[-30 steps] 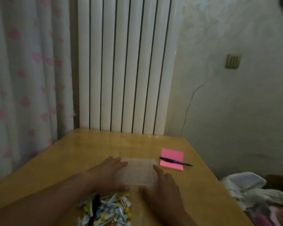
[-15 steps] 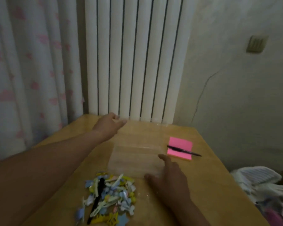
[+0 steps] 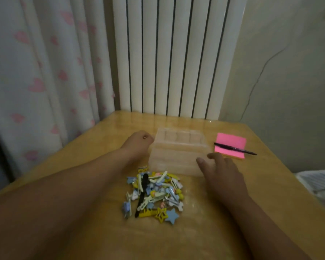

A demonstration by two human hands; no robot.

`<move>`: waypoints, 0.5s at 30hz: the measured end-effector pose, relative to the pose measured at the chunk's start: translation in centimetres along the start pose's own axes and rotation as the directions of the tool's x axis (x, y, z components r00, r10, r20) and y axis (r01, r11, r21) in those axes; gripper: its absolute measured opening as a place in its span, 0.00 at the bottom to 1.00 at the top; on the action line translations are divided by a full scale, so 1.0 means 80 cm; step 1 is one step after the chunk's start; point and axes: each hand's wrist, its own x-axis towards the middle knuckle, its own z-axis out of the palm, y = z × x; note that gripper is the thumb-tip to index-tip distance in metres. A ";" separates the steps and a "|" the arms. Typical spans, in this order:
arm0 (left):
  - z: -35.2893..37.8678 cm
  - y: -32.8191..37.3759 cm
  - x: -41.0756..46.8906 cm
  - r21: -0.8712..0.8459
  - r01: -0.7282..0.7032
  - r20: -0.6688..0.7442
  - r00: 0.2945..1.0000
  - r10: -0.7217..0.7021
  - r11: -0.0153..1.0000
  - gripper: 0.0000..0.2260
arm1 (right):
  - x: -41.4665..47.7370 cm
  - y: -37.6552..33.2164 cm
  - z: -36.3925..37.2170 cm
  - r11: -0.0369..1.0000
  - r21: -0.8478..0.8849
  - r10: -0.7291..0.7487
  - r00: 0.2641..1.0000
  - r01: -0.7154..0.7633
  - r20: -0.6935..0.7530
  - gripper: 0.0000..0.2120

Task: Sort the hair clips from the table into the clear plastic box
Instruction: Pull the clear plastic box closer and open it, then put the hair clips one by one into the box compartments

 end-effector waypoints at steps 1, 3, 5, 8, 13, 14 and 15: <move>-0.004 -0.005 -0.020 -0.058 -0.028 -0.013 1.000 0.028 0.998 0.14 | -0.001 -0.003 -0.005 1.000 0.005 0.000 0.999 0.000 -0.032 0.29; -0.007 -0.014 -0.061 -0.136 -0.078 -0.013 0.997 0.077 0.988 0.14 | -0.003 -0.008 -0.014 0.999 -0.051 -0.026 0.994 0.021 -0.102 0.27; -0.005 -0.021 -0.087 -0.153 -0.111 0.041 0.992 0.118 0.982 0.15 | -0.005 -0.013 -0.022 0.994 -0.086 -0.087 0.984 0.074 -0.155 0.22; -0.001 -0.027 -0.089 -0.155 -0.135 0.121 0.981 0.155 0.979 0.19 | -0.011 -0.025 -0.031 0.975 -0.019 -0.223 0.965 0.222 -0.142 0.11; -0.010 -0.026 -0.077 -0.189 -0.119 0.177 0.972 0.153 0.975 0.13 | -0.032 -0.057 -0.031 0.955 0.161 -0.285 0.918 0.248 0.277 0.05; -0.011 -0.027 -0.075 -0.193 -0.125 0.178 0.971 0.160 0.973 0.11 | -0.033 -0.060 -0.028 0.959 0.126 -0.281 0.900 0.253 0.333 0.07; -0.012 -0.029 -0.074 -0.202 -0.130 0.176 0.970 0.167 0.971 0.10 | -0.033 -0.062 -0.025 0.961 0.088 -0.276 0.887 0.262 0.371 0.08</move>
